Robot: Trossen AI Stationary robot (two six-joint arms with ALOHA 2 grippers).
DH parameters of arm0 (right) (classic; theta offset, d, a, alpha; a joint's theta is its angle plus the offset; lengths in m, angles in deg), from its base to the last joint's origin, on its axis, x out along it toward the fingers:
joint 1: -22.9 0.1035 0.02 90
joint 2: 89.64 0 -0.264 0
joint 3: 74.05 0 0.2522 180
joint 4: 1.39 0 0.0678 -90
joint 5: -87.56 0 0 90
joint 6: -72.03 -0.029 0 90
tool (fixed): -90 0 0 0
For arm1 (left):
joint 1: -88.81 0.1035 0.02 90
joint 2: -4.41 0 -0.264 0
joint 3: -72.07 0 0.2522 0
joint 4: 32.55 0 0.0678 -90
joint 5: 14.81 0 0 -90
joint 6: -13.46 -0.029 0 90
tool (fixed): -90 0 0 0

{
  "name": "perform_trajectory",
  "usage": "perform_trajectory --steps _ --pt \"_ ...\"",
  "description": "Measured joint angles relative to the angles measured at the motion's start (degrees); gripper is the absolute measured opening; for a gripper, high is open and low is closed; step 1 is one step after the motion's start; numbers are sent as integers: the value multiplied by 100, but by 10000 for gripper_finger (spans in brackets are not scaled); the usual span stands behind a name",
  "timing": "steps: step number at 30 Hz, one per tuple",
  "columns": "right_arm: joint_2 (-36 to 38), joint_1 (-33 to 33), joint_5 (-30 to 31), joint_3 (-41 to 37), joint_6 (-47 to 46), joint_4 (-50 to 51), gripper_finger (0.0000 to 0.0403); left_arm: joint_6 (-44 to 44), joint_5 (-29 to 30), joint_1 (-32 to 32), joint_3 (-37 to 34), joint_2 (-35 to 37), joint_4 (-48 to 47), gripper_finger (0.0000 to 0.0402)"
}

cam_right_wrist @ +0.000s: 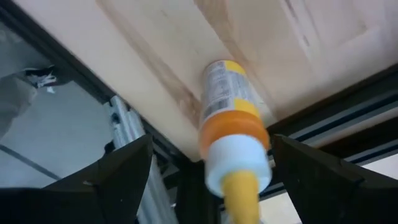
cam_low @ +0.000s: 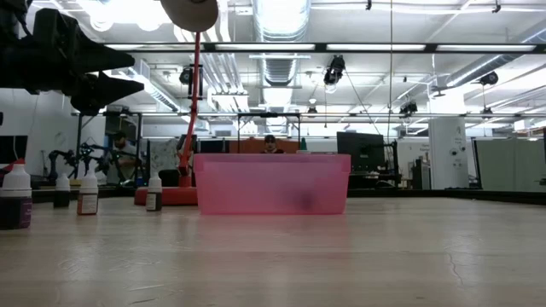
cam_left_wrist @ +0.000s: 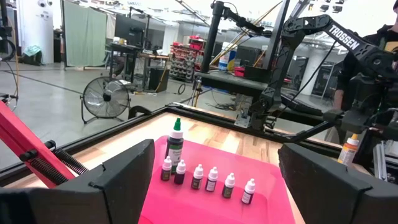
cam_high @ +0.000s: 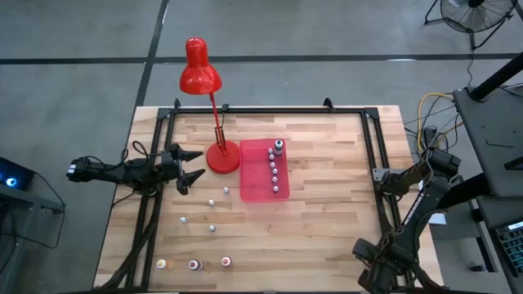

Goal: Pick & Place food coloring
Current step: Put the big yellow food coloring bottle into the bin

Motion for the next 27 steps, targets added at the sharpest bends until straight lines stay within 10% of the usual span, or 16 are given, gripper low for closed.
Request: perform_trajectory --steps 27 --pt "-4 -23 -68 -195 251 244 137 2 1 5 0 0 0 314"
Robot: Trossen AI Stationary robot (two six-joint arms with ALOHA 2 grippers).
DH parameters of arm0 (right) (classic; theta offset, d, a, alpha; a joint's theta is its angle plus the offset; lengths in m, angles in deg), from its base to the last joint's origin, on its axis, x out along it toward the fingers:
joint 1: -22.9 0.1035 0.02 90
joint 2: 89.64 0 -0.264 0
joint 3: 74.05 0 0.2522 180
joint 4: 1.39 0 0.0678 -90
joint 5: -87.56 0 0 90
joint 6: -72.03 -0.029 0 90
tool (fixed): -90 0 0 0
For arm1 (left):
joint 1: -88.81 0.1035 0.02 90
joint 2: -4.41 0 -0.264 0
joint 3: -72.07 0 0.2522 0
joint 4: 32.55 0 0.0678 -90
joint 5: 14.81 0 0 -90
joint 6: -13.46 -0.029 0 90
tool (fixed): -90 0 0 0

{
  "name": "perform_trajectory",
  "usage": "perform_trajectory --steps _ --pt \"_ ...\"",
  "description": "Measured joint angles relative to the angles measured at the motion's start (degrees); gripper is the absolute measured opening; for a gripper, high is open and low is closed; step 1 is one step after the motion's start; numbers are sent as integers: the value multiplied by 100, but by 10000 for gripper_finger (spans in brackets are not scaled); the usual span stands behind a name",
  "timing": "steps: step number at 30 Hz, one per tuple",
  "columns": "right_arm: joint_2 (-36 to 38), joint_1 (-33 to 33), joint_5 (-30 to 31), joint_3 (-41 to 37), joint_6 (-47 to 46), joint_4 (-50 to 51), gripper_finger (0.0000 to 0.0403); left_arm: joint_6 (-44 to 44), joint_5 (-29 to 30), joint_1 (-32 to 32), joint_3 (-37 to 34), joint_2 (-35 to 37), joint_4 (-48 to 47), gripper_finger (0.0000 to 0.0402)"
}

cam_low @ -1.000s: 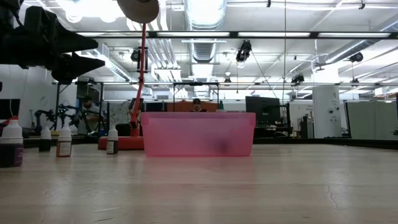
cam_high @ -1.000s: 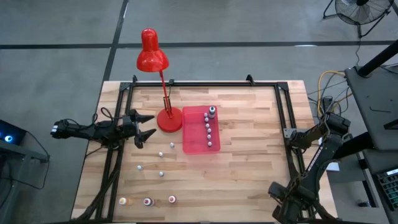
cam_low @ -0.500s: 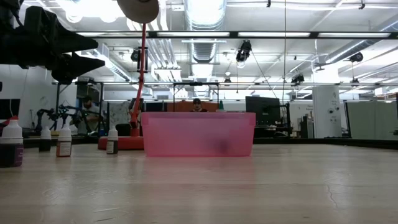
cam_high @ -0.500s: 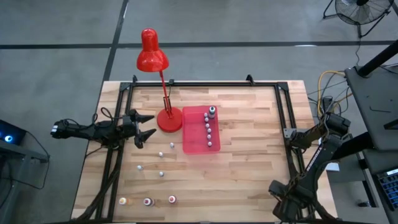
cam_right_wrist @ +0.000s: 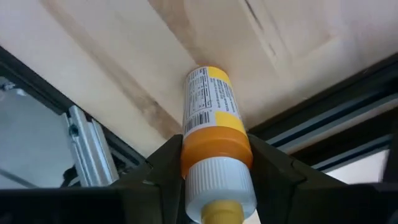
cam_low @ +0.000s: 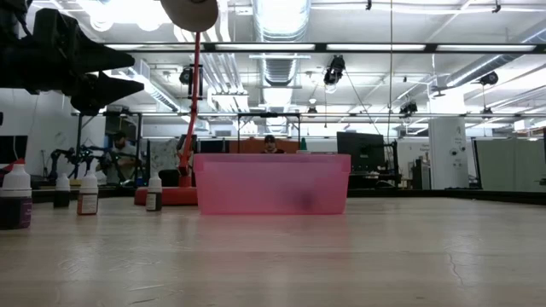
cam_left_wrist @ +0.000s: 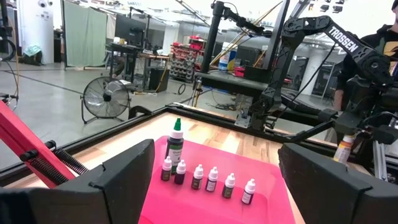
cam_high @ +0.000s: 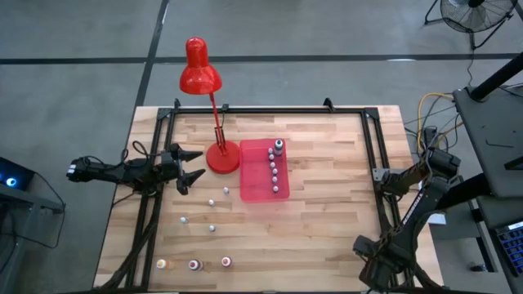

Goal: Pick & Place food coloring
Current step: Put the big yellow food coloring bottle into the bin

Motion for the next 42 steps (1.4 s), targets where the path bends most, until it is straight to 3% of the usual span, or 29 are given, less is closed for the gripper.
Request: perform_trajectory --steps 9,13,31,42 --pt "58 -433 143 477 1056 1053 136 -2 -1 0 0 0 0 314" --pt "213 -880 216 488 1616 1072 136 -1 0 0 0 0 0 314" --pt "291 -3936 886 552 5358 1407 135 0 -2 -5 0 0 0 314" --pt "3 -5426 1218 1755 6572 2067 134 -2 -1 -5 0 0 0 314"
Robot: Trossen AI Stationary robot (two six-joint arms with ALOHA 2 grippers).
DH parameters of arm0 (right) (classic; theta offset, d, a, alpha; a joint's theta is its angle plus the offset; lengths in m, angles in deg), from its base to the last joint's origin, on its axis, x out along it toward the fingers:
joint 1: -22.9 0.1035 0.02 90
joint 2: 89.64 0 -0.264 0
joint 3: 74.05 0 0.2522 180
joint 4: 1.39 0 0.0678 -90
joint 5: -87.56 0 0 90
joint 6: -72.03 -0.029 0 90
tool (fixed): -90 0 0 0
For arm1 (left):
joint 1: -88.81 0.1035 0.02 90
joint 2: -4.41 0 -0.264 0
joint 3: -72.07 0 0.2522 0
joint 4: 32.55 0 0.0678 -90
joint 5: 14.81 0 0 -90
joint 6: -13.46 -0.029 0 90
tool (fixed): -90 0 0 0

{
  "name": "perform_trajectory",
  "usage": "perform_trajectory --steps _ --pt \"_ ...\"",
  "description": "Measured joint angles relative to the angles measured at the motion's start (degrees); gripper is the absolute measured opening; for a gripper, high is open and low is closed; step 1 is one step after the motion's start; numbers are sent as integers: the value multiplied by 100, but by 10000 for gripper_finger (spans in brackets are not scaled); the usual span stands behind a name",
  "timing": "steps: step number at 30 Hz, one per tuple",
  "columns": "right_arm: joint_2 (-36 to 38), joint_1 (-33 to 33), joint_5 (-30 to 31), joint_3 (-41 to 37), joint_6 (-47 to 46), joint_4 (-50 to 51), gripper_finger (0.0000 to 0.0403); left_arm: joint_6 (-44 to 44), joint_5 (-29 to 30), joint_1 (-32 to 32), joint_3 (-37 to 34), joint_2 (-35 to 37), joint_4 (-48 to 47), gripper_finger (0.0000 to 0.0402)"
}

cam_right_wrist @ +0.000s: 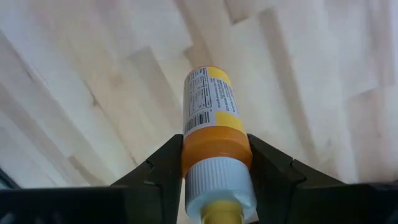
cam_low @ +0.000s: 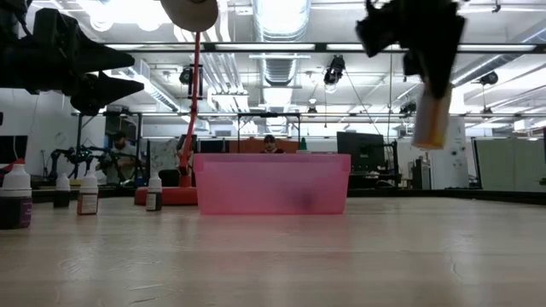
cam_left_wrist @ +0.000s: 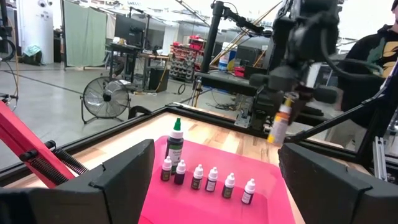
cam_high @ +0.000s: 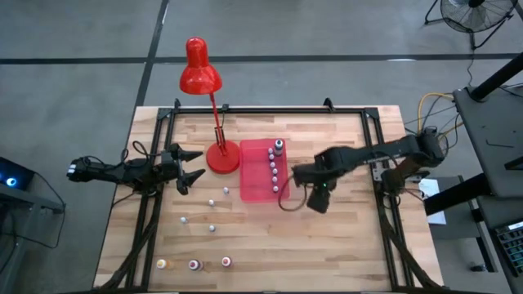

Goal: Pick & Place food coloring
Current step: Put the big yellow food coloring bottle into the bin

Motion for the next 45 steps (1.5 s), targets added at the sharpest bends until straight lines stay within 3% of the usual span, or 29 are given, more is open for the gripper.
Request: perform_trajectory --steps 17,30,35,45 --pt "-1448 -1479 359 2358 1967 797 134 1 1 7 0 0 -1 314" --pt "-3125 -1948 619 4500 3493 1376 134 0 1 4 0 0 -1 314" --pt "-3506 -2007 664 4823 3733 1373 134 2 1 4 0 0 -1 314" --pt "-3729 -2150 748 4633 3889 1337 133 0 1 4 0 1 -1 314"
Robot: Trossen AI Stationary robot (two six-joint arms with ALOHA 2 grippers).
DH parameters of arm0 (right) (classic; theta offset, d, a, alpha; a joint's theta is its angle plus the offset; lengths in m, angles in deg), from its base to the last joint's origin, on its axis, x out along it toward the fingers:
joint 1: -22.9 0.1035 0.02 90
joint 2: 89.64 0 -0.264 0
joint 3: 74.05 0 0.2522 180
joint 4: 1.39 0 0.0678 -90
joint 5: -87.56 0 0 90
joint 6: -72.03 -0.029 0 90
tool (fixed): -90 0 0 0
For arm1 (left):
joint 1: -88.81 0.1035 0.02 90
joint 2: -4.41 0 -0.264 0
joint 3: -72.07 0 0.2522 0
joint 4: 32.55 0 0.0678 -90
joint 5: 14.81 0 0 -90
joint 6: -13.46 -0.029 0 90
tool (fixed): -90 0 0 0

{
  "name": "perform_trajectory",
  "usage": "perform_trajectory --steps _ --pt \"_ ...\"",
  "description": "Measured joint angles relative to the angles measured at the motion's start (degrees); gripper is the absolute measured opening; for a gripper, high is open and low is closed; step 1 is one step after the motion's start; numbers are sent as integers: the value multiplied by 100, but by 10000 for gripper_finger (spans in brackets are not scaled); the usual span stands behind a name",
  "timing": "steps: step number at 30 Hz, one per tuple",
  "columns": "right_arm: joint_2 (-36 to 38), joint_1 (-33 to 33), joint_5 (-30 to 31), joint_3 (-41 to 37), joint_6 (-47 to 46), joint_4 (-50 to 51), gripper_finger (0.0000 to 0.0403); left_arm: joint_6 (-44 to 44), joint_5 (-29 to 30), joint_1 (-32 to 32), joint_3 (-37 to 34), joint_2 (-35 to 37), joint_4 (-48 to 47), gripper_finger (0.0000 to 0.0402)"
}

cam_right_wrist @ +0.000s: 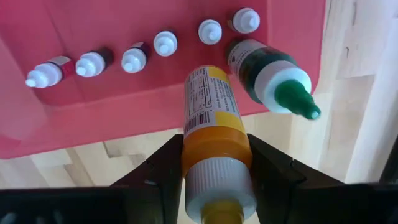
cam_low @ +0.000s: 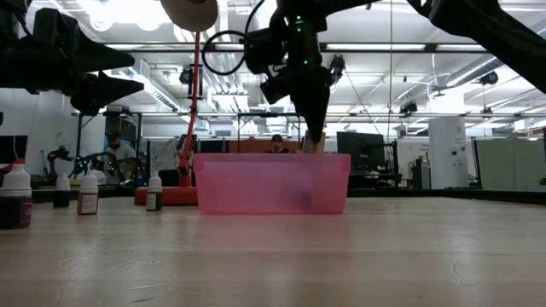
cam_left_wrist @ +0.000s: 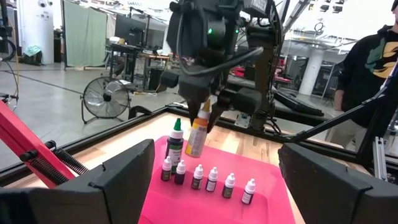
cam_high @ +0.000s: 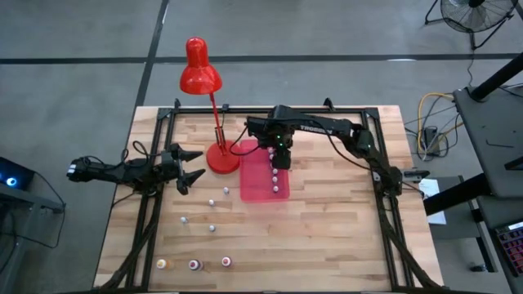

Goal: Pick & Place food coloring
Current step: Put the big yellow food coloring bottle into the bin

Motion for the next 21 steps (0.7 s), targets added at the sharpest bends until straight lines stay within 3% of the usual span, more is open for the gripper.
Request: perform_trajectory --steps 21 --pt "-594 28 -9 -13 181 -306 133 0 -2 -4 0 1 0 314"
